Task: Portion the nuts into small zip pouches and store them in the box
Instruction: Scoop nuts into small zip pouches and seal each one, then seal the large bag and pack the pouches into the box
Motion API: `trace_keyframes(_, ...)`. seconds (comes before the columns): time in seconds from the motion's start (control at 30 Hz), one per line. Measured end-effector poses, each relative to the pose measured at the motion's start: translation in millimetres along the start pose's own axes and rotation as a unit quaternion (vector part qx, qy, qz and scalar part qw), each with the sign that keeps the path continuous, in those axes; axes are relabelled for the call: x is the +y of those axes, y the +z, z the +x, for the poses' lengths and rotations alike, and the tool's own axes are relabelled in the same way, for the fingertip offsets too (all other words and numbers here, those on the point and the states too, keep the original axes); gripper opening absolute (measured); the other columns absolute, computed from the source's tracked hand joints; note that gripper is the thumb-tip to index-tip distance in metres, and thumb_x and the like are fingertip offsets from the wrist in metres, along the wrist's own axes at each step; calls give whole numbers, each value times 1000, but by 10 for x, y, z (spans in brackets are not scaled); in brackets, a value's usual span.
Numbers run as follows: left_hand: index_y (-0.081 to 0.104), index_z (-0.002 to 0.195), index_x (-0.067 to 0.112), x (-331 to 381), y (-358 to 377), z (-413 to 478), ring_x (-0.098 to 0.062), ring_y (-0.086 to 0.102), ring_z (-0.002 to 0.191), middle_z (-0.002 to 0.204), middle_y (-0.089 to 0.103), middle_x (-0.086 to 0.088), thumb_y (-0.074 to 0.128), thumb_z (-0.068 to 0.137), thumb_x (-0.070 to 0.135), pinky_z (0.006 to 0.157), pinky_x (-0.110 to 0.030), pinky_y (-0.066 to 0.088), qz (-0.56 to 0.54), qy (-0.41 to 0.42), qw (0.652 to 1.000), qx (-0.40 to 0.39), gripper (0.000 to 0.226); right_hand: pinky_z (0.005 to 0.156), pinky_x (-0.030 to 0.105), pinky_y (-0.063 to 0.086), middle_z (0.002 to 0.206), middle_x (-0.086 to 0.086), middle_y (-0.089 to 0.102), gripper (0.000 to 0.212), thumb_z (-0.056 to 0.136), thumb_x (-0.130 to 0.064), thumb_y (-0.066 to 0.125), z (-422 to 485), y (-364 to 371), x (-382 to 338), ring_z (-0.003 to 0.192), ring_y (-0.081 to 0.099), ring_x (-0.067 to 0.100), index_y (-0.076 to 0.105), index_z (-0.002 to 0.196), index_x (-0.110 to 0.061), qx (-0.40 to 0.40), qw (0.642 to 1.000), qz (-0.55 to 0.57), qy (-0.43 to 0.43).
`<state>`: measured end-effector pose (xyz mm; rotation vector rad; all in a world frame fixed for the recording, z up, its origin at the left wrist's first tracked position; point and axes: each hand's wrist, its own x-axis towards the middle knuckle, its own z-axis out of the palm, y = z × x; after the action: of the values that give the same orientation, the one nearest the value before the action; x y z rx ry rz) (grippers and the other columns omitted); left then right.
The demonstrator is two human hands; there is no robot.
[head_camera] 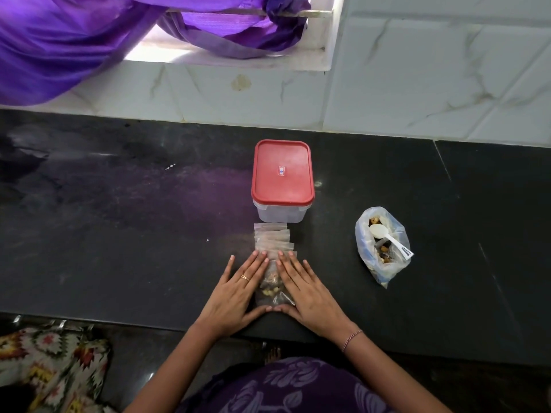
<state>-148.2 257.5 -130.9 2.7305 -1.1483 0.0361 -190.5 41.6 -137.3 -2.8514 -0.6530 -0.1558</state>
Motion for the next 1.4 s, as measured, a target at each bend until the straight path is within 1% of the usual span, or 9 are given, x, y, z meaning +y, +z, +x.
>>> trace_keyframes(0.17, 4, 156, 13, -27, -6, 7, -15, 2, 150, 164, -4, 1, 34, 94, 66, 118, -50, 3, -33, -4, 999, -13, 87, 117, 38, 7, 160, 2, -10, 85, 94, -62, 33, -5, -47, 20, 147, -4, 18, 2, 152, -9, -38, 999, 34, 12)
trace_keyframes(0.33, 5, 155, 12, 103, -116, 40, -21, 4, 151, 164, 1, -5, 31, 98, 56, 119, -51, 3, -103, -13, 992, 67, 78, 119, 36, 5, 161, 1, -4, 79, 97, -55, 36, -44, -293, -10, 148, -4, 16, 2, 152, -10, 17, 991, 127, 47)
trace_keyframes(0.5, 24, 152, 9, 536, -305, 487, -16, 21, 147, 159, 24, -6, 47, 97, 38, 121, -30, 16, -176, -29, 970, 165, 66, 117, 27, 16, 153, 0, 30, 64, 96, -46, 44, -76, -645, 267, 142, 22, 13, 30, 148, -11, 177, 956, 162, 169)
trace_keyframes(0.63, 41, 141, 17, 1063, -373, 978, -12, 43, 128, 139, 46, 0, 51, 94, 30, 105, -28, 39, -262, -61, 952, 147, 50, 103, 34, 38, 123, 0, 52, 38, 95, -31, 51, -214, -903, 752, 118, 43, 16, 58, 126, -10, 275, 905, 154, 285)
trace_keyframes(0.77, 58, 122, 16, 1558, -364, 1516, -16, 48, 114, 119, 54, 0, 53, 93, 22, 86, -34, 49, -269, -91, 957, 62, 30, 82, 23, 39, 107, 4, 58, 24, 95, -17, 54, -449, -1055, 1305, 101, 49, 19, 66, 113, -8, 174, 893, 104, 401)
trace_keyframes(0.9, 65, 106, 9, 1853, -368, 1900, -26, 47, 107, 109, 56, -8, 47, 93, 20, 71, -35, 42, -166, -93, 982, -17, 24, 83, 29, 49, 108, 2, 58, 23, 93, -18, 57, -594, -1072, 1561, 96, 56, 15, 66, 114, -13, 37, 880, 104, 463)
trace_keyframes(1.1, 69, 105, 13, 2035, -292, 2146, -26, 44, 109, 110, 55, -8, 46, 94, 37, 70, -33, 30, -110, -121, 982, -99, 35, 80, 27, 53, 107, 0, 62, 17, 88, -17, 65, -583, -1150, 1638, 91, 61, 14, 66, 105, -15, 17, 865, 146, 479)
trace_keyframes(1.27, 71, 99, 17, 2110, -236, 2112, -23, 47, 107, 106, 58, -4, 43, 95, 32, 74, -33, 36, -210, -188, 958, -61, 32, 74, 17, 49, 101, 0, 69, 17, 87, -13, 67, -610, -1181, 1634, 84, 60, 7, 71, 103, -13, 24, 855, 187, 483)
trace_keyframes(1.4, 73, 103, 27, 2105, -262, 2067, -16, 55, 103, 103, 68, 5, 53, 94, 30, 80, -33, 49, -285, -253, 924, 12, 22, 60, 8, 42, 86, -5, 69, 18, 84, -13, 71, -591, -1233, 1511, 74, 60, 2, 70, 101, -15, 100, 823, 261, 494)
